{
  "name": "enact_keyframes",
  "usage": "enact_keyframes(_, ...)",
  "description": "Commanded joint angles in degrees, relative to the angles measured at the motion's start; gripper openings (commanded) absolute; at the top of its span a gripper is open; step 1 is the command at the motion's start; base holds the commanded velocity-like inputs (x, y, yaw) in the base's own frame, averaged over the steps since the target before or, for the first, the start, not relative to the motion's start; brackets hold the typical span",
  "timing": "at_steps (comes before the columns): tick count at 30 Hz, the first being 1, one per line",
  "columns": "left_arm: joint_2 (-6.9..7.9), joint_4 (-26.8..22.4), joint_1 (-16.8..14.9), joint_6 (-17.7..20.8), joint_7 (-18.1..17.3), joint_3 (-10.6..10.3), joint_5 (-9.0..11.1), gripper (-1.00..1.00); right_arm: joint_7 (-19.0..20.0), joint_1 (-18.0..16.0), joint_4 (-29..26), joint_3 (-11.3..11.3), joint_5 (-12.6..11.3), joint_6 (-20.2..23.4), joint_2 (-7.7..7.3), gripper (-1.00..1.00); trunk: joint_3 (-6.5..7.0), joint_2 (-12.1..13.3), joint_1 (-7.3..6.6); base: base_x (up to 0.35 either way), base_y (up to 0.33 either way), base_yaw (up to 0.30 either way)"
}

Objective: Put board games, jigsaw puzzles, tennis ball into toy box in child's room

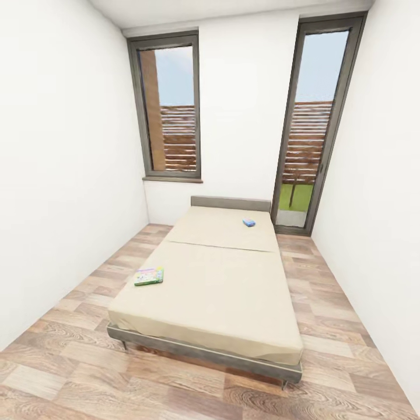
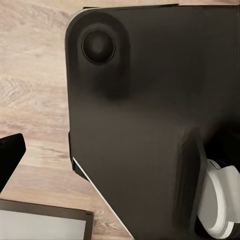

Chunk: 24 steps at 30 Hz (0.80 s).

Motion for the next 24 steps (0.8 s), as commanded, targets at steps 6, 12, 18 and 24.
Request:
enact_keyframes(6, 0.0, -0.9, 0.0, -0.1, -0.1, 0.0, 0.0, 1.0, -0.2, 0.0, -0.1, -0.4, -0.1, -0.1, -0.22, 1.0, 1.04, 2.4, -1.32, 0.0, 0.0, 0.0)
enact_keyframes(12, 0.0, -2.7, 0.0, -0.1, -0.1, 0.0, 0.0, 1.0, -0.2, 0.0, -0.1, -0.5, -0.1, -0.1, -0.46, 1.0, 2.12, 4.8, -2.64, 0.0, 0.0, 0.0)
enact_keyframes(18, 0.0, -4.7, 0.0, -0.1, -0.1, 0.0, 0.0, 1.0, -0.2, -0.1, -0.1, -0.5, -0.1, -0.1, -0.57, 1.0, 3.2, 7.2, -3.95, 0.0, 0.0, 0.0)
enact_keyframes(24, -0.03, -5.2, 0.0, -0.2, -0.1, 0.1, 0.0, 1.0, -0.3, -0.1, -0.1, -0.5, -0.1, -0.2, -0.54, 1.0, 4.27, 9.6, -5.27, 0.0, 0.0, 0.0)
